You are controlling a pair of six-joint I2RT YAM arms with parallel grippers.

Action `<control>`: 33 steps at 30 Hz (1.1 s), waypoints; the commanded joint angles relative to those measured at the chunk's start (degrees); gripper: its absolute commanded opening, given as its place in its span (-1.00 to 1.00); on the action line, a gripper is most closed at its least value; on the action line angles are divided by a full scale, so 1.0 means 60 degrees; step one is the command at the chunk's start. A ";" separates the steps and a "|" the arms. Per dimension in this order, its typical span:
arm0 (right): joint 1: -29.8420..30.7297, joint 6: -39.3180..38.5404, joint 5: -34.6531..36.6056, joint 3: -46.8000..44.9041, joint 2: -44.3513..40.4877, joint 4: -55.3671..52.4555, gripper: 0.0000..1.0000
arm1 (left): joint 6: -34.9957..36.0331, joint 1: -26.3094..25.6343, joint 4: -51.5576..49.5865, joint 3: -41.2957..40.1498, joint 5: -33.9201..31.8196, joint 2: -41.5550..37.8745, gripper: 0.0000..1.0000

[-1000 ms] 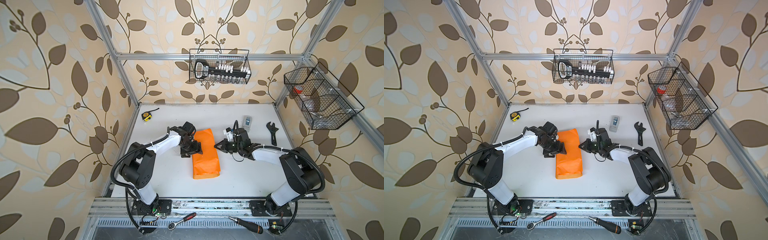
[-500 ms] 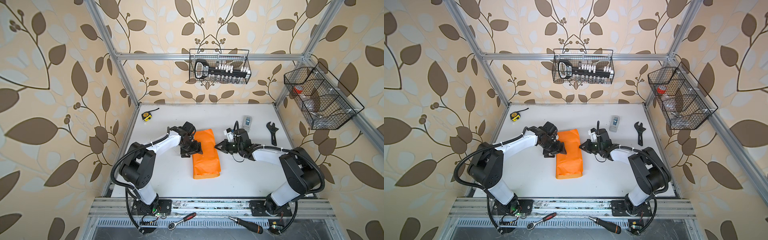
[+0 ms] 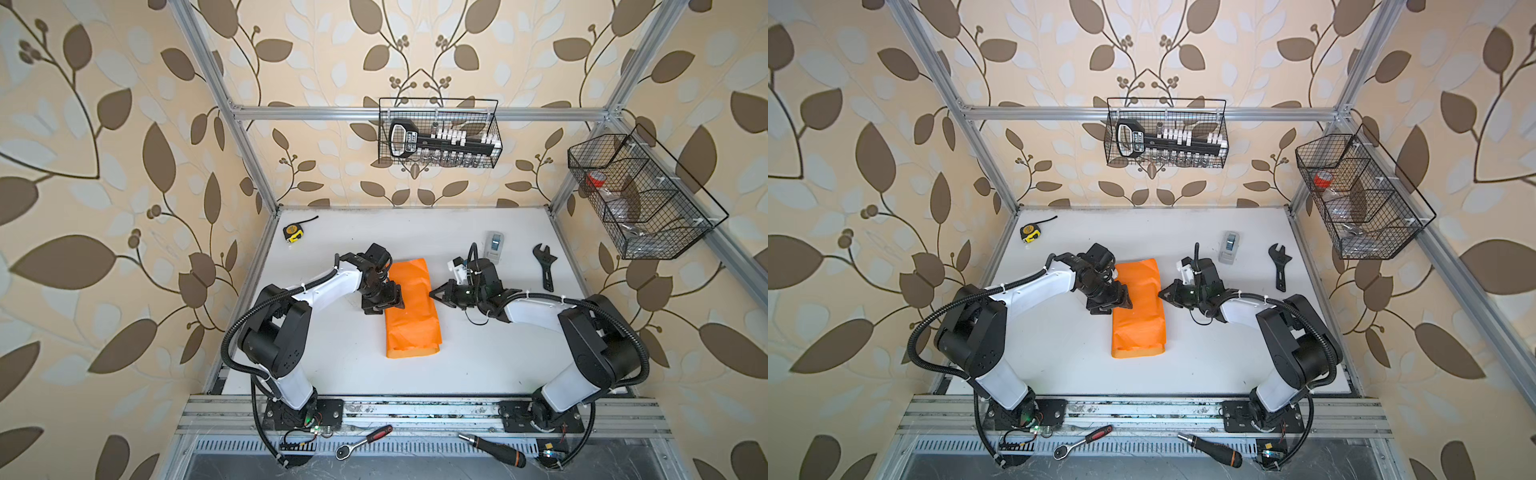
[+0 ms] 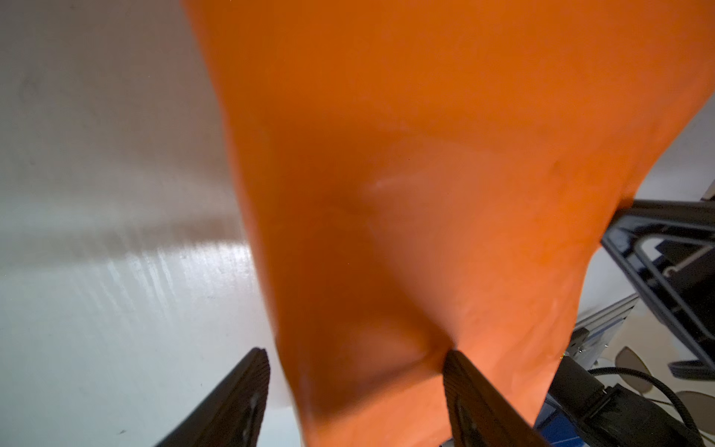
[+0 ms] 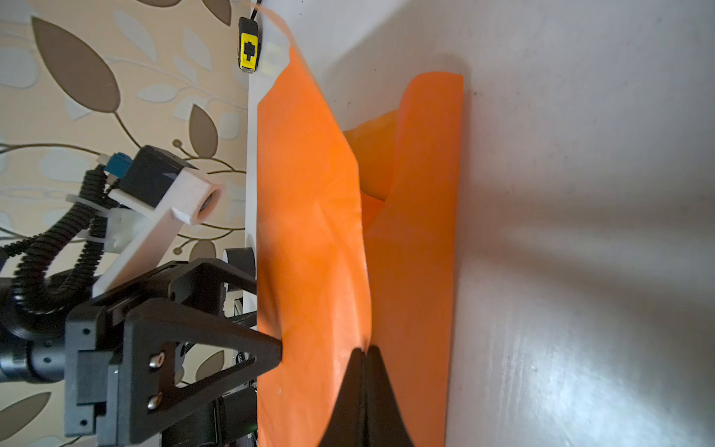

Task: Wrap a gift box in wrapping paper
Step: Smooth out the wrapping paper on the gift box.

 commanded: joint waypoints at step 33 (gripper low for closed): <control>0.1118 -0.1637 0.1768 0.1609 -0.0036 -0.2852 -0.82 | 0.0111 -0.0034 0.0069 -0.0157 0.0102 -0.0246 0.43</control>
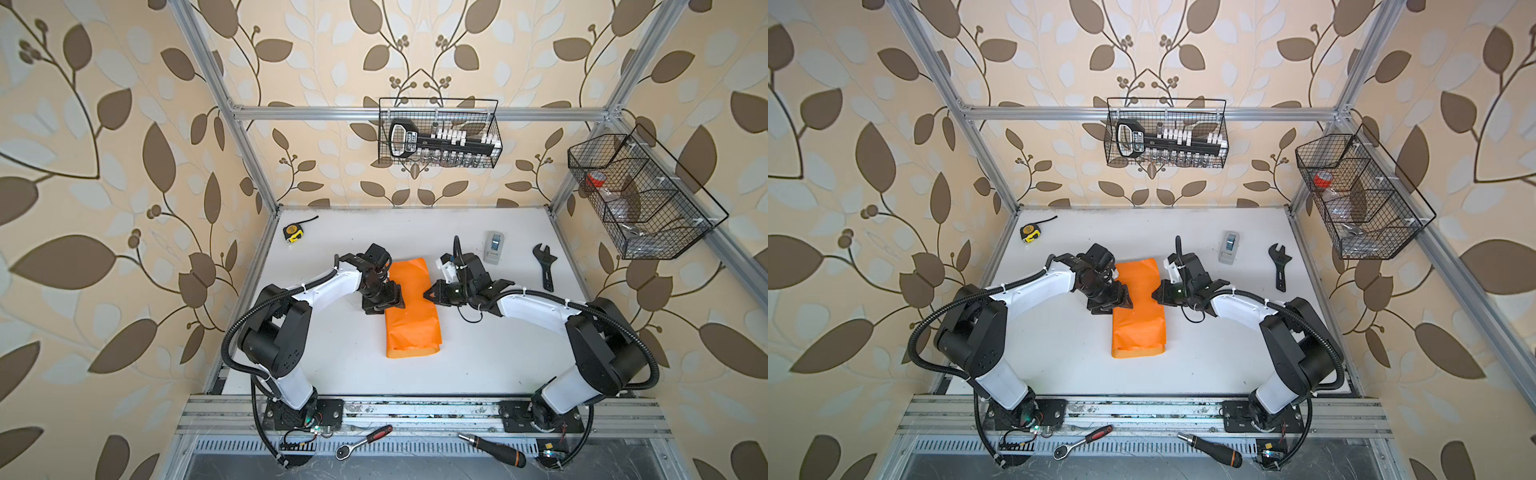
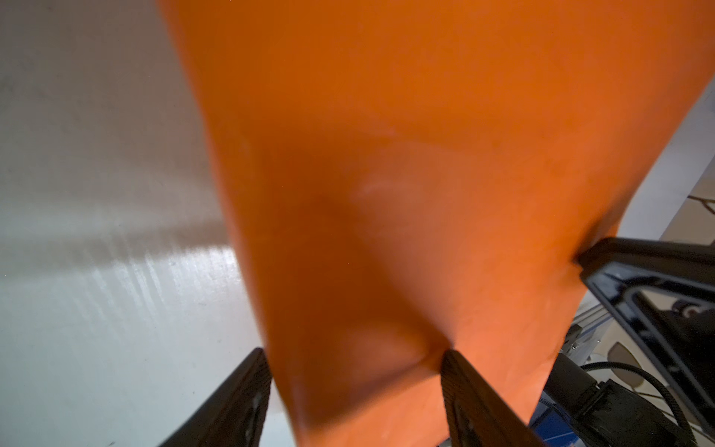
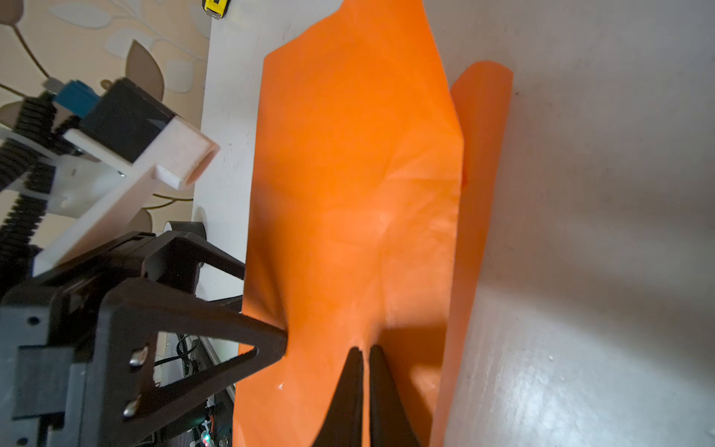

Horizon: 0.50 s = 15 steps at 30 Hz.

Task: Wrap a gift box in wrapping paper
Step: Smooth out the wrapping paper on the gift box.

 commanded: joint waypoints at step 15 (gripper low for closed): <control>0.0036 -0.0044 0.0427 -0.0258 0.0298 0.0057 -0.88 | 0.0292 -0.0048 -0.1422 0.1811 -0.0218 -0.0840 0.46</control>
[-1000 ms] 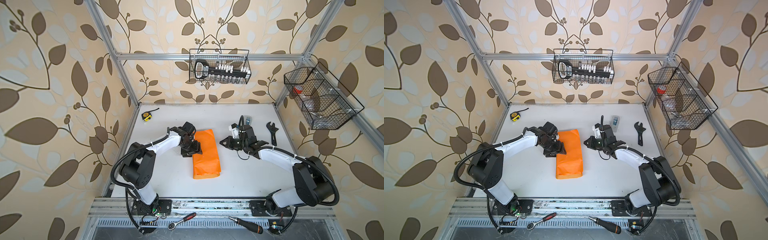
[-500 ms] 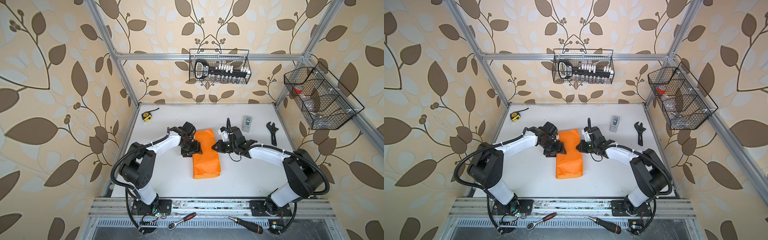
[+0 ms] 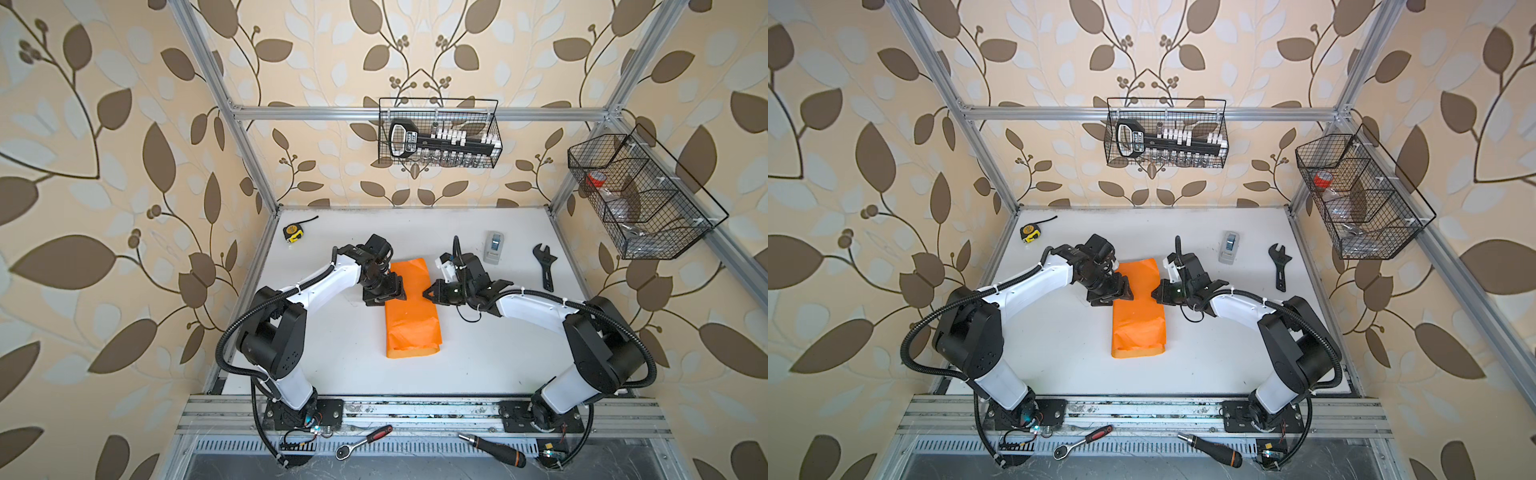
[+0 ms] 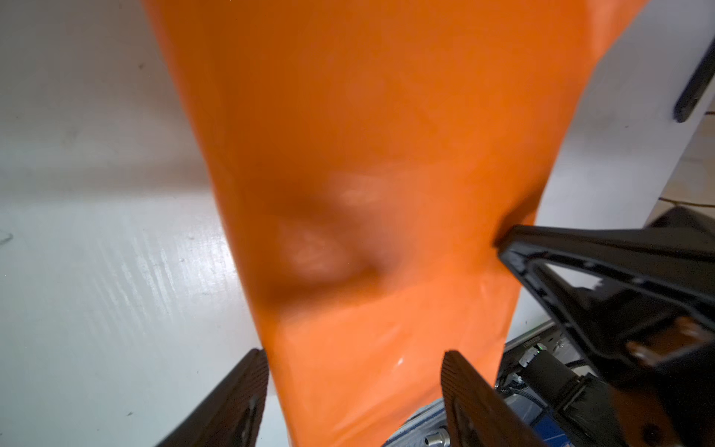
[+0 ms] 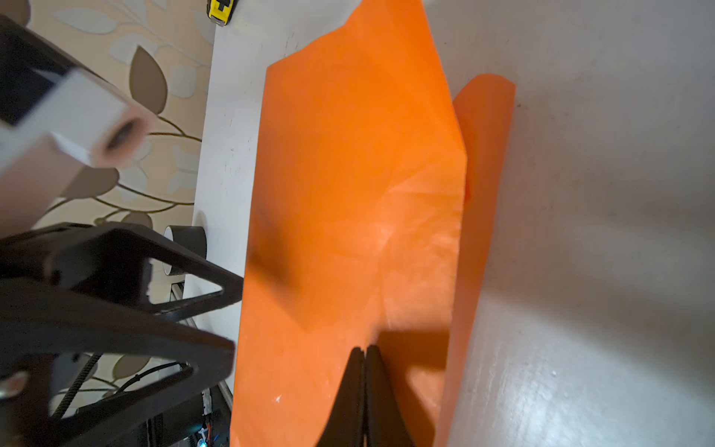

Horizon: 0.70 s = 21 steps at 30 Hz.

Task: Wrap a gift box in wrapping paper
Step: Smooth out the wrapping paper on the gift box.

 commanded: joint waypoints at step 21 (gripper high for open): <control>0.0029 0.0058 0.0334 -0.0299 0.0174 -0.0158 -0.90 | -0.0998 -0.0378 0.2553 -0.0887 0.1918 0.0315 -0.14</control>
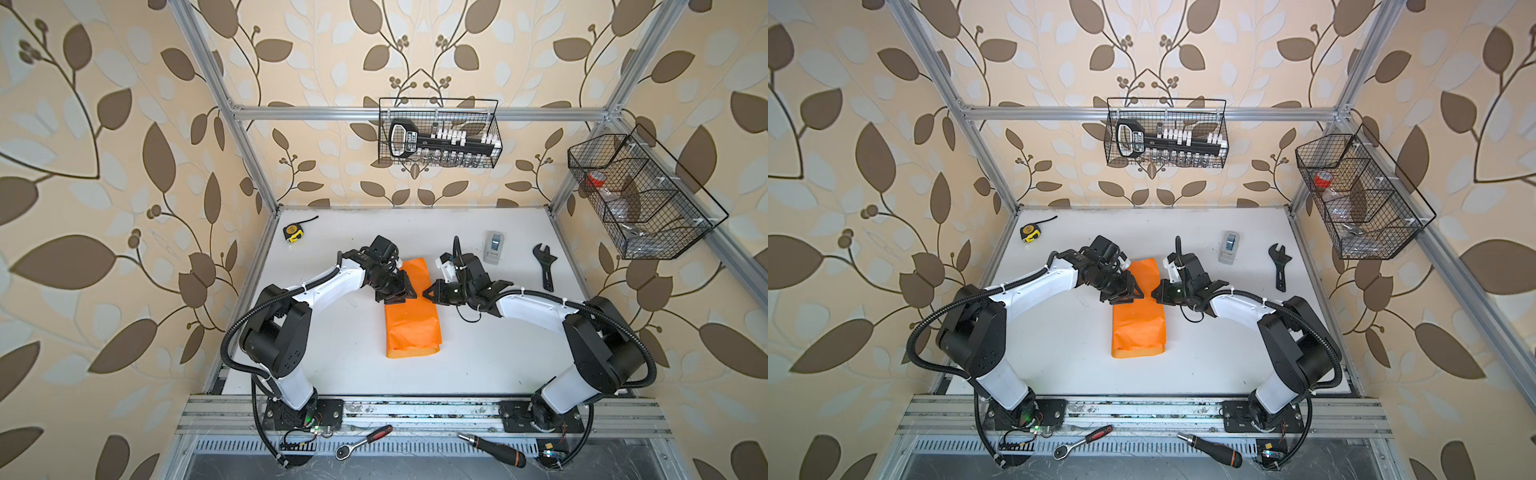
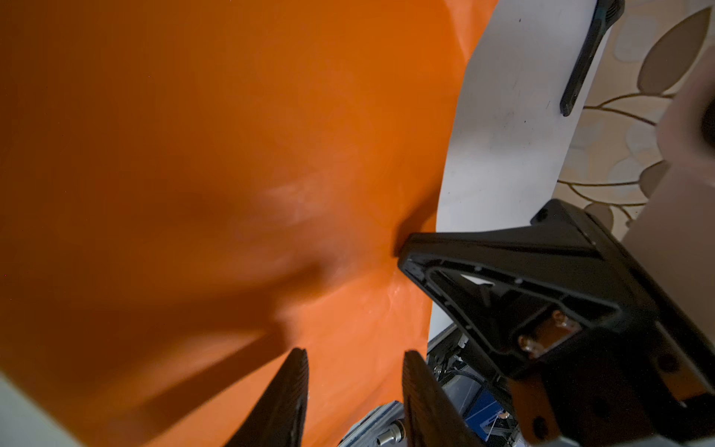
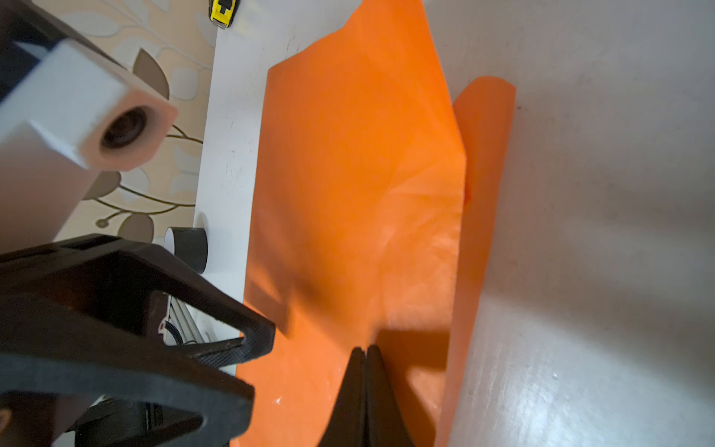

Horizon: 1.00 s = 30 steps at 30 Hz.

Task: Wrap a gift box in wrapping paper
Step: Smooth out the wrapping paper on the gift box, then tear off the tape with the cutter.

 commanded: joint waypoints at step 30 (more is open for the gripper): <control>-0.5151 -0.1440 0.2574 0.4028 0.1201 -0.3506 -0.25 | -0.0063 -0.0074 0.1064 -0.1069 0.0197 0.0339 -0.13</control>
